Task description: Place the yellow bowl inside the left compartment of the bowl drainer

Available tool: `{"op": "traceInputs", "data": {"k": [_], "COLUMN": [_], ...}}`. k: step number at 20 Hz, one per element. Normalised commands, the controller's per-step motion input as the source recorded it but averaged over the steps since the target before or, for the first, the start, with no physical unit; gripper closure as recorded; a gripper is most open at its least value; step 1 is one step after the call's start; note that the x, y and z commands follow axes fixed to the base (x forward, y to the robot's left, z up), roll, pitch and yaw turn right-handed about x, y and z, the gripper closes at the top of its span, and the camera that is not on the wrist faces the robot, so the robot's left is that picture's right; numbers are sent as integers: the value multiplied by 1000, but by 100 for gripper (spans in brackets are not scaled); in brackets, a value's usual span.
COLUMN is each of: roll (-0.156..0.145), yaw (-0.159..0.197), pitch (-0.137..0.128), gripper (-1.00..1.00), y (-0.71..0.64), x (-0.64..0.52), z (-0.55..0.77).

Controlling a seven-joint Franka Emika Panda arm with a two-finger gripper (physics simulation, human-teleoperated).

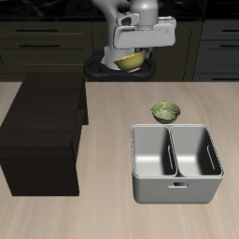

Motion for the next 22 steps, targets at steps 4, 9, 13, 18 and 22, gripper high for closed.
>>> {"op": "traceInputs", "data": {"k": [4, 9, 13, 18, 22], "roll": [2, 25, 5, -28, -30], "yaw": [-13, 6, -13, 12, 8], "pitch": [17, 10, 17, 9, 3], "gripper": [100, 100, 100, 100, 100], "y": [50, 175, 148, 143, 148], "x": [181, 266, 316, 339, 330], "z": [29, 118, 90, 73, 172]}}
